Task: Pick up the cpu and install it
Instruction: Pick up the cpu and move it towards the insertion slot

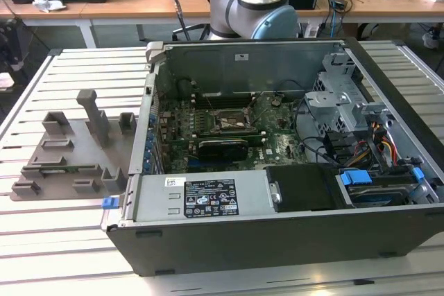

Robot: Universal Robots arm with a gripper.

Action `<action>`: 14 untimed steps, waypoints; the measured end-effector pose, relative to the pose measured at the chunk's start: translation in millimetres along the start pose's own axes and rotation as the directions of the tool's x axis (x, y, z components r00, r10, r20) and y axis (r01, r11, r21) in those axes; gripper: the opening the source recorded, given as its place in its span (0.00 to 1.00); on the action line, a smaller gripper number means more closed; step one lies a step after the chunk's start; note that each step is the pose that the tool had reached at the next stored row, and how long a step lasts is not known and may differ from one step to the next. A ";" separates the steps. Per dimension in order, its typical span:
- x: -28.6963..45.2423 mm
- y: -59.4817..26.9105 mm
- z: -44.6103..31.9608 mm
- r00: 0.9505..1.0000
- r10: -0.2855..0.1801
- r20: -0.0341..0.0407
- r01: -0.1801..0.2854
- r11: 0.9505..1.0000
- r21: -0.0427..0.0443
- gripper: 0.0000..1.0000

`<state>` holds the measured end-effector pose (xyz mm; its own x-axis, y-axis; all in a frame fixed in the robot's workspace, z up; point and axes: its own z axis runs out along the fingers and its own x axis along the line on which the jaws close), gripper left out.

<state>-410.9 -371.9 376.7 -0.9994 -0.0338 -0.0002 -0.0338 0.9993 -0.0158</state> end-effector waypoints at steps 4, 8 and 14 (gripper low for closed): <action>0.0 -0.3 -15.7 1.000 0.000 0.000 0.000 1.000 0.000 0.55; 0.0 -0.2 -15.7 1.000 0.000 0.000 0.000 1.000 -0.001 0.55; -14.9 -0.7 -15.8 1.000 0.000 0.000 0.000 1.000 -0.001 0.55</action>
<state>-396.0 -371.9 392.5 -0.9994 -0.0337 -0.0002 -0.0337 0.9993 -0.0148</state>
